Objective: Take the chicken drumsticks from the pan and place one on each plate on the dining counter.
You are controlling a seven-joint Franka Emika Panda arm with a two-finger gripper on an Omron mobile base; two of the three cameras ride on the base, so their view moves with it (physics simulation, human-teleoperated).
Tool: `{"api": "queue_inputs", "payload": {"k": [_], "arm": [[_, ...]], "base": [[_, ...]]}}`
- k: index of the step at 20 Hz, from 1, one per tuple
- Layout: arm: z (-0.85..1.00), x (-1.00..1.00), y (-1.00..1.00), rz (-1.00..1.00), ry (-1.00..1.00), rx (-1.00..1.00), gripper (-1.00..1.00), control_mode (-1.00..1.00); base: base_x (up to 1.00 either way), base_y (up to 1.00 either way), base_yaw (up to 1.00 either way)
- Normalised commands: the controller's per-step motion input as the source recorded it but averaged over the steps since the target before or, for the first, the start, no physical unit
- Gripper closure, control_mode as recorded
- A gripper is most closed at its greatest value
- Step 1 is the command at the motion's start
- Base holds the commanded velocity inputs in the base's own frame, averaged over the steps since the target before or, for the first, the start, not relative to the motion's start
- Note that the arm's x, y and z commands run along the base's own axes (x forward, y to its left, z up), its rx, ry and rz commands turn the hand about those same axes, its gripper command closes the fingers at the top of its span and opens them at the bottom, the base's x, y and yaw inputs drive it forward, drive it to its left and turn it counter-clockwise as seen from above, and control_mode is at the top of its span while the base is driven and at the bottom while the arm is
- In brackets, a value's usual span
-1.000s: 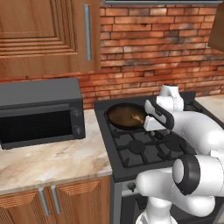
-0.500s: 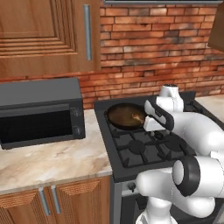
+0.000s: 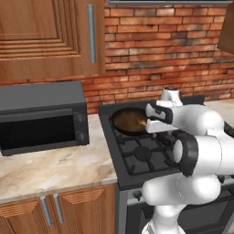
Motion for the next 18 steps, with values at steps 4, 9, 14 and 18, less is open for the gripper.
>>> {"api": "queue_inputs", "payload": {"k": [4, 9, 14, 18], "arm": [[-0.02, 0.95, 0.10, 0.00, 0.00, 0.00, -1.00, -1.00], [0.05, 0.86, 0.18, 0.00, 0.01, 0.00, -1.00, -1.00], [0.00, 0.73, 0.17, 0.00, 0.00, -0.01, -1.00, -1.00], [-0.04, 0.61, 0.03, 0.00, 0.00, 0.00, -1.00, -1.00]], "base": [[0.00, 0.00, 0.00], [0.00, 0.00, 0.00], [0.00, 0.00, 0.00], [0.00, 0.00, 0.00]]}}
